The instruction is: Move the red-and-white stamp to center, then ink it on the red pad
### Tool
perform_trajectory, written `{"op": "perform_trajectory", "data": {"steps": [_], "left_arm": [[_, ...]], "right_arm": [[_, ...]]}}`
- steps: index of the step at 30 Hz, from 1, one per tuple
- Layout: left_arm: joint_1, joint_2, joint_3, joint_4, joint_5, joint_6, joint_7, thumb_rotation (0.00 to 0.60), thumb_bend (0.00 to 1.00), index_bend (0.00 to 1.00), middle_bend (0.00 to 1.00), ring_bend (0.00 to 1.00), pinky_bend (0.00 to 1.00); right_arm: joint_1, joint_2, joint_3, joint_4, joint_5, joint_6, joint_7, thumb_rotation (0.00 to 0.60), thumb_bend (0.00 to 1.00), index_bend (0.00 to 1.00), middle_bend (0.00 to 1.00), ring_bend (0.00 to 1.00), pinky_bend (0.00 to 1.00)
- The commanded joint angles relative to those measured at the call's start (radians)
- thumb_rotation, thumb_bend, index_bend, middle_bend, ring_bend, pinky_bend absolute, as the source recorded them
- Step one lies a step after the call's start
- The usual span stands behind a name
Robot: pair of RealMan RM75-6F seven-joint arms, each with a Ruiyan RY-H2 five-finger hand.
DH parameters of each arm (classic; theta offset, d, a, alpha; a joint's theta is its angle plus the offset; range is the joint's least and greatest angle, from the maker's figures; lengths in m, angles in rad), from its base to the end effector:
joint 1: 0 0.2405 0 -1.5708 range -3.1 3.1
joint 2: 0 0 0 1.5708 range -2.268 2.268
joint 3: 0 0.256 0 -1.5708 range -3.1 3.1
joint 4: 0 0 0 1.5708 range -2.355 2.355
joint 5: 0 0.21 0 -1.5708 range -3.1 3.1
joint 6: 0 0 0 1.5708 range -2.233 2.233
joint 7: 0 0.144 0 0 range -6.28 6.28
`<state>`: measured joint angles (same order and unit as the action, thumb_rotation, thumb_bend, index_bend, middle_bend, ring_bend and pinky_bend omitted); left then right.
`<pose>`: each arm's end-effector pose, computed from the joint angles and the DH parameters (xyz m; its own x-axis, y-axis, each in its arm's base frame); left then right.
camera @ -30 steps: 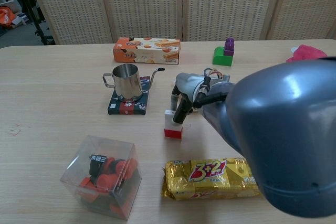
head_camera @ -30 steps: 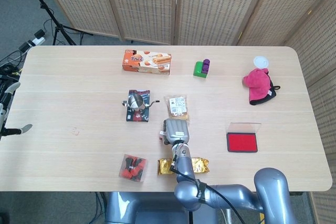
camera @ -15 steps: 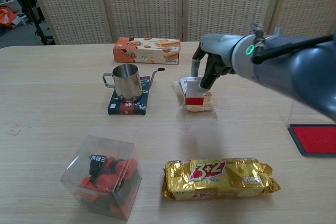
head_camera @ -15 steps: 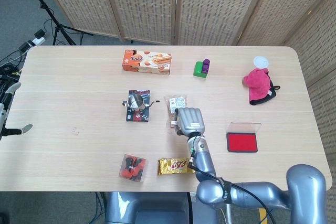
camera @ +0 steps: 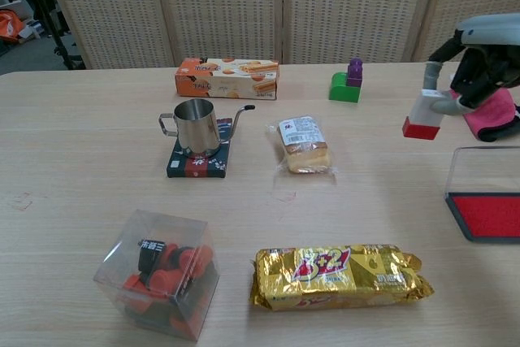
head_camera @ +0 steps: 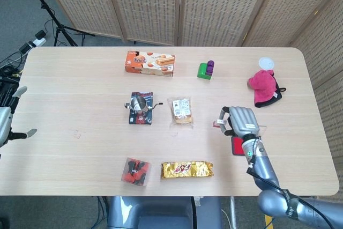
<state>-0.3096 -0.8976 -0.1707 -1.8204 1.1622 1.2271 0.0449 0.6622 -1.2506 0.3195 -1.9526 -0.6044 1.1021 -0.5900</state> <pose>-0.2728 0.2630 0.2061 0.3653 0.0628 0.9288 0.9270 0.0664 -0.3691 -0.1526 -0.3242 0.0760 0.2718 -0.3209 0.9073 -0.9592 -0.0140 0.2824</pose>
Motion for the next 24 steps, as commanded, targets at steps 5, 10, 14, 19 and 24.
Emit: {"op": "perform_trajectory", "data": {"steps": [5, 10, 14, 19, 24], "left_arm": [[-0.004, -0.012, 0.001, -0.008, -0.011, 0.006, 0.033, 0.600, 0.08, 0.00, 0.00, 0.00, 0.00], [-0.008, -0.012, 0.002, -0.005, -0.013, -0.004, 0.031, 0.600, 0.08, 0.00, 0.00, 0.00, 0.00], [-0.008, -0.013, 0.003, -0.005, -0.011, -0.002, 0.035, 0.600, 0.08, 0.00, 0.00, 0.00, 0.00], [-0.007, -0.015, 0.003, -0.006, -0.012, 0.001, 0.039, 0.600, 0.08, 0.00, 0.00, 0.00, 0.00], [-0.008, -0.018, 0.004, -0.006, -0.014, 0.000, 0.044, 0.600, 0.08, 0.00, 0.00, 0.00, 0.00]], "right_arm": [[-0.145, 0.118, -0.121, 0.056, -0.245, -0.127, 0.248, 0.600, 0.51, 0.57, 0.92, 1.00, 1.00], [-0.185, 0.095, -0.164, 0.147, -0.330, -0.158, 0.371, 0.600, 0.52, 0.58, 0.92, 1.00, 1.00], [-0.200, 0.057, -0.188, 0.224, -0.363, -0.174, 0.426, 0.600, 0.54, 0.58, 0.92, 1.00, 1.00], [-0.206, 0.010, -0.192, 0.312, -0.378, -0.195, 0.497, 0.600, 0.54, 0.58, 0.92, 1.00, 1.00], [-0.214, -0.033, -0.192, 0.381, -0.404, -0.186, 0.541, 0.600, 0.55, 0.58, 0.92, 1.00, 1.00]]}}
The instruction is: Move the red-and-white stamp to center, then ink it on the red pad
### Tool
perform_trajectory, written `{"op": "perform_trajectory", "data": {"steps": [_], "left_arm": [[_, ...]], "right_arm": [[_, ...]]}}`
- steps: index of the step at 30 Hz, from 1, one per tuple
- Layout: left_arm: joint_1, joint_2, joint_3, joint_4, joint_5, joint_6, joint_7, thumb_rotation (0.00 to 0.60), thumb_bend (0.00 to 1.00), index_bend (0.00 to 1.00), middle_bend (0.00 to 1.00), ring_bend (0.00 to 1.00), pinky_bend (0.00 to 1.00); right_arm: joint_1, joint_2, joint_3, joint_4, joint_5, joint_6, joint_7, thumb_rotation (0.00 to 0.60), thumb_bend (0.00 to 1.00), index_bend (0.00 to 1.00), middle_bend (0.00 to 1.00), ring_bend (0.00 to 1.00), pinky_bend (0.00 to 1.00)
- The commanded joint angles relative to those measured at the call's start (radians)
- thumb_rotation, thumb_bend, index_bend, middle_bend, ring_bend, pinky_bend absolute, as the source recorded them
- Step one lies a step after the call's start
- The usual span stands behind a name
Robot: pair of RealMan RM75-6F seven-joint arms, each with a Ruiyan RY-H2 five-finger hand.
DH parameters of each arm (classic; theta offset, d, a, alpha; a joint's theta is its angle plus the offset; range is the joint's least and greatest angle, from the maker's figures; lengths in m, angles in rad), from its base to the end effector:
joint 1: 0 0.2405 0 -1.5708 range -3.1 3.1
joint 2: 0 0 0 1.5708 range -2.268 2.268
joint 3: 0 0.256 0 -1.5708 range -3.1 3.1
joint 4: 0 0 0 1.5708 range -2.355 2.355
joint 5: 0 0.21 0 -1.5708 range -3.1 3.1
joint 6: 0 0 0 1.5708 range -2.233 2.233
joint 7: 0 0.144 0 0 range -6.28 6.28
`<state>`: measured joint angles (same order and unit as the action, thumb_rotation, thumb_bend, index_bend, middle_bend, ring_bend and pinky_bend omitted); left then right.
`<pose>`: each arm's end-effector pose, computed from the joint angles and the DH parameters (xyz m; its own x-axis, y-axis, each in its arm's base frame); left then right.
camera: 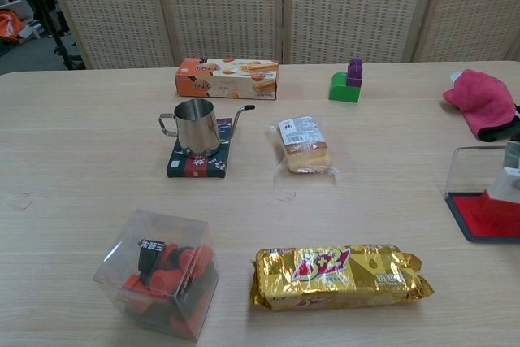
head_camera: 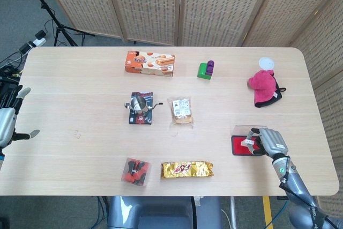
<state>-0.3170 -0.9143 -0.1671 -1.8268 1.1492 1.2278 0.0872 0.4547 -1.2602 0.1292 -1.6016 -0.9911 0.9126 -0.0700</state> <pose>-0.2712 0.2636 0.1996 0.3814 0.0728 0.9215 0.9201 0.0666 -0.3861 -0.2843 -0.2872 0.0636 0.1702 -0.4107 0.8958 -0.9693 0.0939 0.2273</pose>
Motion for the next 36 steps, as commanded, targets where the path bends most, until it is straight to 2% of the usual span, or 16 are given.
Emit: {"op": "perform_trajectory", "data": {"steps": [1, 10, 36], "left_arm": [[-0.001, -0.001, 0.000, 0.000, -0.001, -0.002, 0.002, 0.600, 0.08, 0.00, 0.00, 0.00, 0.00], [-0.002, -0.002, 0.000, -0.001, -0.006, -0.002, 0.007, 0.600, 0.08, 0.00, 0.00, 0.00, 0.00], [-0.004, -0.007, 0.004, -0.004, -0.011, -0.004, 0.021, 0.600, 0.08, 0.00, 0.00, 0.00, 0.00]], "right_arm": [[-0.008, -0.029, -0.001, 0.038, -0.020, 0.006, 0.026, 0.600, 0.55, 0.58, 0.92, 1.00, 1.00], [-0.020, -0.096, 0.006, 0.135, -0.067, 0.053, 0.058, 0.600, 0.57, 0.58, 0.92, 1.00, 1.00], [-0.045, -0.140, -0.013, 0.221, -0.104, 0.045, 0.082, 0.600, 0.57, 0.58, 0.92, 1.00, 1.00]]}}
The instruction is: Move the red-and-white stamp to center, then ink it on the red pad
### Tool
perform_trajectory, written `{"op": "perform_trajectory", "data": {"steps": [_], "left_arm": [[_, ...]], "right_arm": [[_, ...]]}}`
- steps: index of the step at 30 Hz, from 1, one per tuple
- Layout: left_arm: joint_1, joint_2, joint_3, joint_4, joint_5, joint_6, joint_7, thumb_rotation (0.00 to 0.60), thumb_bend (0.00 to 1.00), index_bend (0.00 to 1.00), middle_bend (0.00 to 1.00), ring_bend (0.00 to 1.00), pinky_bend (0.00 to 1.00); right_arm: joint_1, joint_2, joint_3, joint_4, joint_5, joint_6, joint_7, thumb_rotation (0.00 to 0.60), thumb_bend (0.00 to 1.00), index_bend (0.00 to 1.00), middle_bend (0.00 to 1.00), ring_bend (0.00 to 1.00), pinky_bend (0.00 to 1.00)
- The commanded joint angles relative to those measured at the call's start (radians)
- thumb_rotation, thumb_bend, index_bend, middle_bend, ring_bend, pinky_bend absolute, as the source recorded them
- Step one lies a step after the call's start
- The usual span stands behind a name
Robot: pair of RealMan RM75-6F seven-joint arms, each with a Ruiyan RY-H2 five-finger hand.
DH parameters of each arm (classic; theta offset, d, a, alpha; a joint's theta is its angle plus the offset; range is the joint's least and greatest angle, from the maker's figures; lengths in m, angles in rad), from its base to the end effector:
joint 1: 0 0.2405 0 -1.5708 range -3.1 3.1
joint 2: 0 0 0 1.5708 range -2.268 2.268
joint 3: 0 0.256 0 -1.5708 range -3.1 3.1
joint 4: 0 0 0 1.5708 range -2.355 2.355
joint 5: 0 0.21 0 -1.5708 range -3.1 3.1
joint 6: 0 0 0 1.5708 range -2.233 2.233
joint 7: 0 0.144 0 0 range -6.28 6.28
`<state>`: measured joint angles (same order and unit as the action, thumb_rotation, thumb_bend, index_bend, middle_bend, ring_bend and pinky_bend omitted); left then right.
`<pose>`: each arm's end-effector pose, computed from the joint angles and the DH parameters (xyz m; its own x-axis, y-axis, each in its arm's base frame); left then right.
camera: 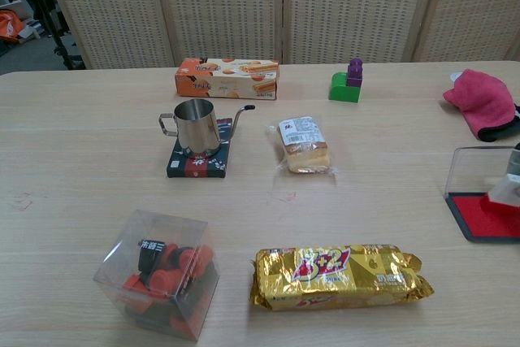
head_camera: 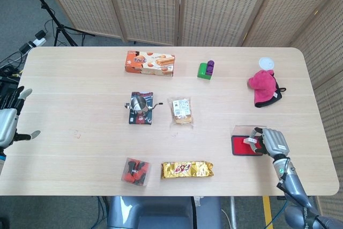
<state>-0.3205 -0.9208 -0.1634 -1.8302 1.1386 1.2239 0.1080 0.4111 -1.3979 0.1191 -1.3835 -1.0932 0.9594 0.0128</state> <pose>-0.2715 0.2633 0.1963 0.3893 0.0838 0.9173 0.9159 0.0707 -0.3951 -0.3152 -0.2868 0.0440 0.1962 -0.3493 0.9162 -0.9635 0.1049 0.2464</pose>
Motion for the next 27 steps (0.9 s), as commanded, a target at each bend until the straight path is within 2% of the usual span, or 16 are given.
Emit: {"op": "perform_trajectory", "data": {"steps": [1, 6, 17, 23, 27], "left_arm": [[0.000, 0.000, 0.000, -0.001, -0.001, 0.000, 0.000, 0.600, 0.08, 0.00, 0.00, 0.00, 0.00], [-0.001, -0.001, 0.000, 0.000, -0.003, -0.001, 0.001, 0.600, 0.08, 0.00, 0.00, 0.00, 0.00], [0.000, 0.000, 0.000, 0.000, -0.002, -0.002, -0.002, 0.600, 0.08, 0.00, 0.00, 0.00, 0.00], [0.000, 0.001, 0.001, -0.001, -0.002, -0.002, -0.002, 0.600, 0.09, 0.00, 0.00, 0.00, 0.00], [0.001, 0.004, 0.002, -0.003, 0.001, -0.002, -0.005, 0.600, 0.09, 0.00, 0.00, 0.00, 0.00]], "right_arm": [[-0.002, -0.004, -0.005, 0.005, -0.003, -0.004, -0.002, 0.600, 0.57, 0.58, 0.92, 1.00, 1.00], [-0.003, -0.023, -0.014, 0.029, 0.001, -0.018, -0.013, 0.600, 0.57, 0.58, 0.92, 1.00, 1.00], [-0.006, -0.017, 0.004, 0.023, 0.005, -0.018, -0.004, 0.600, 0.57, 0.58, 0.92, 1.00, 1.00], [-0.013, 0.019, 0.016, -0.026, -0.006, -0.004, 0.014, 0.600, 0.57, 0.58, 0.92, 1.00, 1.00], [-0.026, 0.080, 0.037, -0.094, -0.026, 0.033, 0.038, 0.600, 0.57, 0.58, 0.92, 1.00, 1.00]]}}
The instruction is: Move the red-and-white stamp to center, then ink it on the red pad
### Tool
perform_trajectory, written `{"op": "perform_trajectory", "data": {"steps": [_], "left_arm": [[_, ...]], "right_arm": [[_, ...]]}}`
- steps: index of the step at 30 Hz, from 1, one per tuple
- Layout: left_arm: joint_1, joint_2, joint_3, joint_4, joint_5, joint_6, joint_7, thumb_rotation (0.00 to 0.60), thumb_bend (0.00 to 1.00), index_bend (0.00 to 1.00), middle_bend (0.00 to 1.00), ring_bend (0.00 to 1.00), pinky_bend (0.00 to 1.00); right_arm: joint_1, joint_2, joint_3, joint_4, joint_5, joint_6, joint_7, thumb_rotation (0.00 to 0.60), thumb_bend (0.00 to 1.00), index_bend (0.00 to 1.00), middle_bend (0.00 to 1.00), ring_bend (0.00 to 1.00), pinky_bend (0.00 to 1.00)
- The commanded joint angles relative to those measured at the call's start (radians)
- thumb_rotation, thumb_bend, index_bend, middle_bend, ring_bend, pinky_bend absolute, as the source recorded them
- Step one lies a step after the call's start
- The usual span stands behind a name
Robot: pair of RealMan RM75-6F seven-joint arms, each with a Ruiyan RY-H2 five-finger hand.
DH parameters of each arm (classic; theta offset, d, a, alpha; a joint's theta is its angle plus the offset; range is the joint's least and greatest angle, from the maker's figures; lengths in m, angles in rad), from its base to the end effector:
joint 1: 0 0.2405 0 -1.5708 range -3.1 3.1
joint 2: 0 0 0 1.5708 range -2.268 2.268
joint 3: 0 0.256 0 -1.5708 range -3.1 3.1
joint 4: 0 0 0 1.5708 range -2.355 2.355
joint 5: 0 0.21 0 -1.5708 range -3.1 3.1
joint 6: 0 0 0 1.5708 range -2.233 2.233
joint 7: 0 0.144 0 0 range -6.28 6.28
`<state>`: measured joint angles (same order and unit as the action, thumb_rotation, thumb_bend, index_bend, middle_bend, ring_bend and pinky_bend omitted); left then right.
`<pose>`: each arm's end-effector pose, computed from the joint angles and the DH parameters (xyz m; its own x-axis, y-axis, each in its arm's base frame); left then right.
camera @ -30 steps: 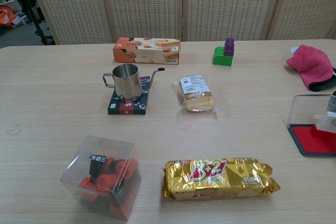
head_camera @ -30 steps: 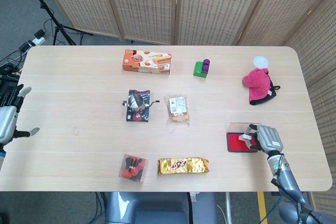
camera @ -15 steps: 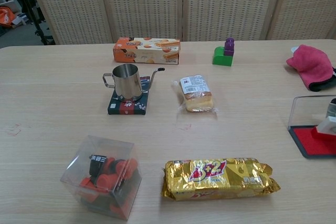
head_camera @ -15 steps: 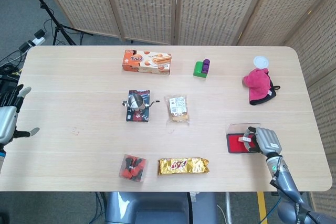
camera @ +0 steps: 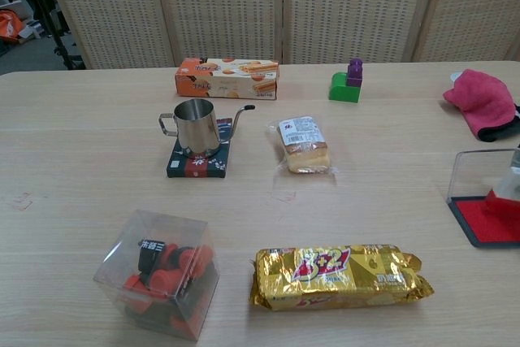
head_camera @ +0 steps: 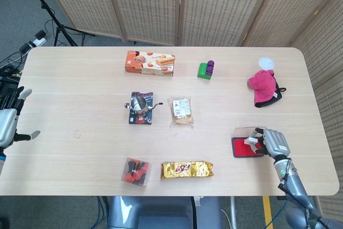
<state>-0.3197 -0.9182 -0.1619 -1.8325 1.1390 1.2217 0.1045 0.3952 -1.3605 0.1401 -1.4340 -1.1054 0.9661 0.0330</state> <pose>-0.2716 0.2627 0.1963 0.3865 0.0874 0.9181 0.9169 0.0712 -0.3928 -0.3099 -0.2855 0.0547 0.1649 -0.3310 0.9291 -0.9715 0.1081 0.2110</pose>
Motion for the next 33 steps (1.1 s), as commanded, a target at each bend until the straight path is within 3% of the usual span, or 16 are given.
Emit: {"op": "perform_trajectory", "data": {"steps": [1, 10, 33], "left_arm": [[0.001, 0.002, 0.000, -0.001, 0.002, 0.000, -0.003, 0.600, 0.09, 0.00, 0.00, 0.00, 0.00], [0.005, 0.009, 0.002, -0.002, 0.010, 0.000, -0.016, 0.600, 0.09, 0.00, 0.00, 0.00, 0.00], [-0.001, 0.005, 0.007, -0.006, 0.006, -0.011, -0.001, 0.600, 0.09, 0.00, 0.00, 0.00, 0.00]], "right_arm": [[-0.010, 0.050, 0.023, -0.048, -0.010, 0.030, 0.021, 0.600, 0.57, 0.58, 0.92, 1.00, 1.00], [-0.003, 0.053, 0.079, 0.033, 0.093, 0.004, 0.057, 0.600, 0.57, 0.58, 0.92, 1.00, 1.00], [0.004, -0.019, 0.055, 0.194, 0.135, -0.086, 0.056, 0.600, 0.57, 0.58, 0.92, 1.00, 1.00]]}}
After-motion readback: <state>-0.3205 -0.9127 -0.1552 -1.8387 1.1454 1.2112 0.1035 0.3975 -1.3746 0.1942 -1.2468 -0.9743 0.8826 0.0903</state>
